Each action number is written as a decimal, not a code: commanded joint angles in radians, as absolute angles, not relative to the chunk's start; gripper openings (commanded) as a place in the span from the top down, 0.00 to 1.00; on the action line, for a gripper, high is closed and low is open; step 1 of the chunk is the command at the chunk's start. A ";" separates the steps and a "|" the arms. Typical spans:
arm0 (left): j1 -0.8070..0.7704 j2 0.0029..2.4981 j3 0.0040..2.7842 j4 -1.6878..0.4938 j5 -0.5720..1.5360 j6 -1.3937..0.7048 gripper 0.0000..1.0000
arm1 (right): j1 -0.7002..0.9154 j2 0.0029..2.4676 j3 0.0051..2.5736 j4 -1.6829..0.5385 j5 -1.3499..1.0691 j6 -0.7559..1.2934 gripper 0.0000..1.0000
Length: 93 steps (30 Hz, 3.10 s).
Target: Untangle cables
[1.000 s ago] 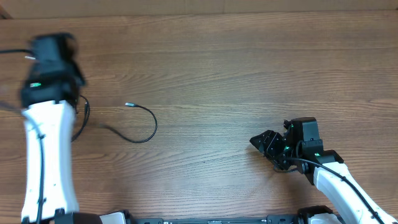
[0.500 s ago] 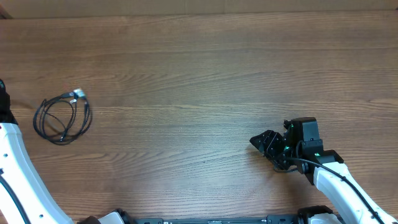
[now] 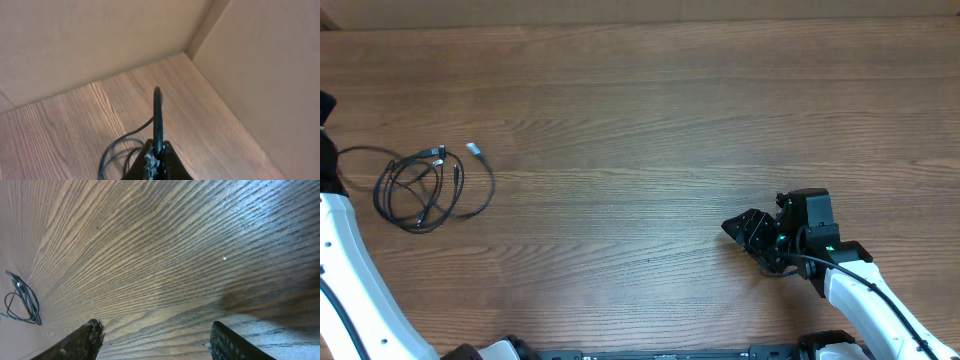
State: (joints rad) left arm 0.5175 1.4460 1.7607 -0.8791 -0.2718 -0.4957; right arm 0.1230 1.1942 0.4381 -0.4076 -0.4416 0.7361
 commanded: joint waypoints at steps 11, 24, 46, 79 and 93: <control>0.515 1.479 1.774 -0.913 -0.239 -0.506 0.90 | 0.118 1.192 0.439 -0.403 -0.445 0.731 0.33; 0.515 1.479 1.774 -0.937 -0.107 -0.506 0.26 | 0.118 1.192 0.439 -0.401 -0.445 0.731 0.33; 0.227 1.773 1.624 -1.375 -0.036 -0.615 0.12 | 0.118 1.192 0.439 -0.406 -0.445 0.731 0.33; 0.329 1.686 0.951 -0.585 -0.178 -0.758 0.12 | 0.118 1.192 0.439 -0.406 -0.445 0.731 0.33; 0.329 1.786 0.951 -0.604 -0.191 -0.756 0.74 | 0.118 1.192 0.439 -0.406 -0.445 0.731 0.33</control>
